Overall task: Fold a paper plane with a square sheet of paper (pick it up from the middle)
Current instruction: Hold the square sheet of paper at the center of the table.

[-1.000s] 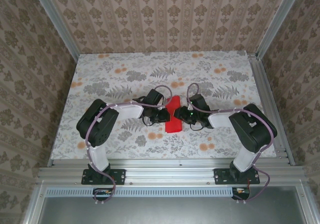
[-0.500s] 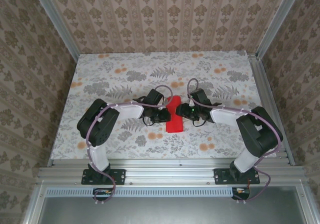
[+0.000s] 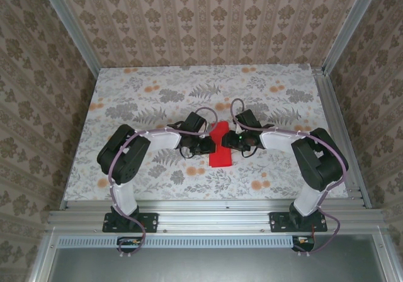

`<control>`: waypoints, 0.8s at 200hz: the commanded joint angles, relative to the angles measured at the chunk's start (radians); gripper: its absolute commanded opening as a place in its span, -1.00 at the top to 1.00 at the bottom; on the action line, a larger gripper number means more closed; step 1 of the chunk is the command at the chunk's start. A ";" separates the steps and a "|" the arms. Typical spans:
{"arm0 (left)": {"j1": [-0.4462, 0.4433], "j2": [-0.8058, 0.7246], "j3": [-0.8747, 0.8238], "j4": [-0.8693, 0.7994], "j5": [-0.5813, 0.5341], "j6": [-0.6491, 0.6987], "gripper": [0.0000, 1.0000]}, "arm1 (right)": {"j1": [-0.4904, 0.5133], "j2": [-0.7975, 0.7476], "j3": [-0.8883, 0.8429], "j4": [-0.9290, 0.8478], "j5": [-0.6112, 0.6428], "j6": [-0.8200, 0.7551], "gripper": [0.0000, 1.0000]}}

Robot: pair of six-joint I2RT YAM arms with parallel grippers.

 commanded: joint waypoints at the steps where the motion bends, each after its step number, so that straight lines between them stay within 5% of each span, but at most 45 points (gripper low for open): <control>1: -0.010 -0.011 0.034 -0.028 0.019 0.030 0.64 | -0.004 0.018 0.033 -0.053 0.007 -0.025 0.21; 160: 0.031 -0.086 0.066 -0.126 0.026 0.076 0.61 | -0.035 0.030 0.003 -0.040 -0.062 -0.066 0.37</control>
